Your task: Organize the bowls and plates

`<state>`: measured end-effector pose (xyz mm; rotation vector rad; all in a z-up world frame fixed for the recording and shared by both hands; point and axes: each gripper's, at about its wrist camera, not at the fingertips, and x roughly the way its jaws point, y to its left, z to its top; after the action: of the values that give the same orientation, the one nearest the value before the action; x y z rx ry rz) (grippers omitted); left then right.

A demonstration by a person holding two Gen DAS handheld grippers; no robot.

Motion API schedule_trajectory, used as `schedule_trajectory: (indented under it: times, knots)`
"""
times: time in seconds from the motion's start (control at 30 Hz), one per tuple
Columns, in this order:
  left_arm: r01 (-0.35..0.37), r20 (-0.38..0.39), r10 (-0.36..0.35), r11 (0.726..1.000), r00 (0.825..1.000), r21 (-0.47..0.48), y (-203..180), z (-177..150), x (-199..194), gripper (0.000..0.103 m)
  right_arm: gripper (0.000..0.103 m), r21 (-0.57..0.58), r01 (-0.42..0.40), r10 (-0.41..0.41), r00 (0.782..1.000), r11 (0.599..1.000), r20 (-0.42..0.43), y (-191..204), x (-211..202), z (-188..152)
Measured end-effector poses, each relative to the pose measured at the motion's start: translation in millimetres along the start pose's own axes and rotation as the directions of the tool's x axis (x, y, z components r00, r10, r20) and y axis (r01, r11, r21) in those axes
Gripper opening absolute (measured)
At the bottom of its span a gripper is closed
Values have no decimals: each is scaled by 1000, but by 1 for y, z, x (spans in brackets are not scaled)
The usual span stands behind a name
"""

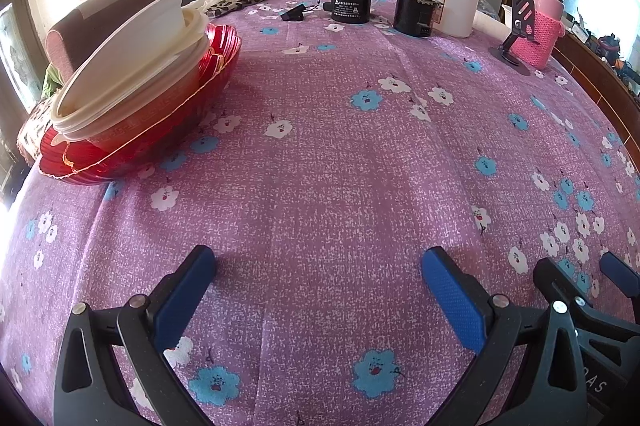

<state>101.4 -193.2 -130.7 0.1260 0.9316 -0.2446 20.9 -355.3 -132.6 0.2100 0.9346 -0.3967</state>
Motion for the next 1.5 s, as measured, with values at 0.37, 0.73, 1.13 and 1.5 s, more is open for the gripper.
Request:
schedule_trajectory:
  times: [0.37, 0.73, 1.13, 1.5]
  knots:
    - [16, -6, -16, 1000, 1000, 20, 2, 0, -2, 103, 102, 1, 0, 0, 1000, 1000, 0, 0, 0, 0]
    - [-58, 190, 53, 998, 980, 21, 64, -4, -71, 103, 102, -57, -81, 83, 996, 995, 43, 45, -23, 0]
    - [-49, 214, 86, 984, 973, -173, 175, -15, -129, 103, 103, -133, -215, 246, 923, 968, 296, 134, -100, 5]
    - [-43, 229, 89, 979, 969, -201, 201, -21, -144, 103, 103, -167, -238, 281, 905, 957, 319, 163, -123, 0]
